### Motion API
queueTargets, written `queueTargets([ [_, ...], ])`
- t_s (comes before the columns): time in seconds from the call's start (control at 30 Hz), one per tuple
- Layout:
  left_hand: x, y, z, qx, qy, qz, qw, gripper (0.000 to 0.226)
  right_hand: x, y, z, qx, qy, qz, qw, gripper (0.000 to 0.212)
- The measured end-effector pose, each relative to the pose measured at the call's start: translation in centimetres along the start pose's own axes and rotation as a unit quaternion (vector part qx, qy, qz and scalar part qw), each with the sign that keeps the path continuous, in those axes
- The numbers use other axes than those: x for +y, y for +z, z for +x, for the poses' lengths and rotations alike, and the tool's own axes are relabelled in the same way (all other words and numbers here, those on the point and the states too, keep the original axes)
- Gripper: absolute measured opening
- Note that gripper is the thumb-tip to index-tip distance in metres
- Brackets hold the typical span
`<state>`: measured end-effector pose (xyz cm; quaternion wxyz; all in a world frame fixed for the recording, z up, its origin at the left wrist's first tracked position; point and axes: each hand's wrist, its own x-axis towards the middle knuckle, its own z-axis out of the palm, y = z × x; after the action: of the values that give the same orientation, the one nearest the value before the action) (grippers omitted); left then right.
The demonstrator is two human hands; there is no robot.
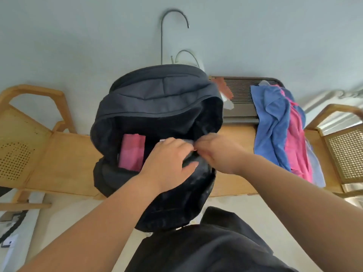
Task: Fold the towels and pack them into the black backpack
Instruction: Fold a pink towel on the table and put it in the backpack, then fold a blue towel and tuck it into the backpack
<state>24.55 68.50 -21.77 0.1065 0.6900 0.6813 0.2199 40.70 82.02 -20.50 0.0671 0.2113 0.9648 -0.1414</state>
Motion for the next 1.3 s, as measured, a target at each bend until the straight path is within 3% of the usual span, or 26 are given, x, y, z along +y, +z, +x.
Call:
queueTargets([
  [0.13,4.7,2.2,4.1,-0.037,0.017,-0.014,0.999,0.045,6.2,0.3,-4.8,0.076,0.071,0.070,0.992,0.027],
  [0.3,11.6,6.3,10.5,-0.085,-0.003,0.016,0.996,0.050,16.5,1.4,-9.7,0.069,0.178,0.081,0.978,0.031],
  [0.57,20.0,16.7,20.2,-0.183,-0.191,-0.009,0.964,0.060,32.0,3.0,-17.5,-0.110,0.319,0.073,0.938,0.067],
  [0.83,21.9,24.4,23.1,-0.245,-0.338,-0.088,0.904,0.065,37.9,7.4,-19.9,-0.229,0.240,0.101,0.938,0.090],
  [0.97,21.4,28.2,23.7,-0.169,-0.476,-0.266,0.821,0.046,38.6,9.4,-21.3,-0.224,0.214,0.101,0.945,0.095],
  [1.03,21.0,30.1,23.8,-0.114,-0.523,-0.296,0.791,0.044,38.8,9.9,-21.8,-0.213,0.200,0.089,0.952,0.097],
  [1.13,21.4,32.0,24.4,-0.062,-0.564,-0.240,0.787,0.027,39.3,10.4,-22.1,-0.195,0.189,0.086,0.959,0.098],
  [1.2,21.9,33.1,24.7,-0.076,-0.560,-0.210,0.798,0.017,39.7,10.6,-22.3,-0.192,0.183,0.088,0.960,0.100],
  [1.3,22.6,34.1,24.8,-0.095,-0.550,-0.183,0.809,0.020,40.2,10.6,-22.6,-0.203,0.168,0.088,0.961,0.102],
])
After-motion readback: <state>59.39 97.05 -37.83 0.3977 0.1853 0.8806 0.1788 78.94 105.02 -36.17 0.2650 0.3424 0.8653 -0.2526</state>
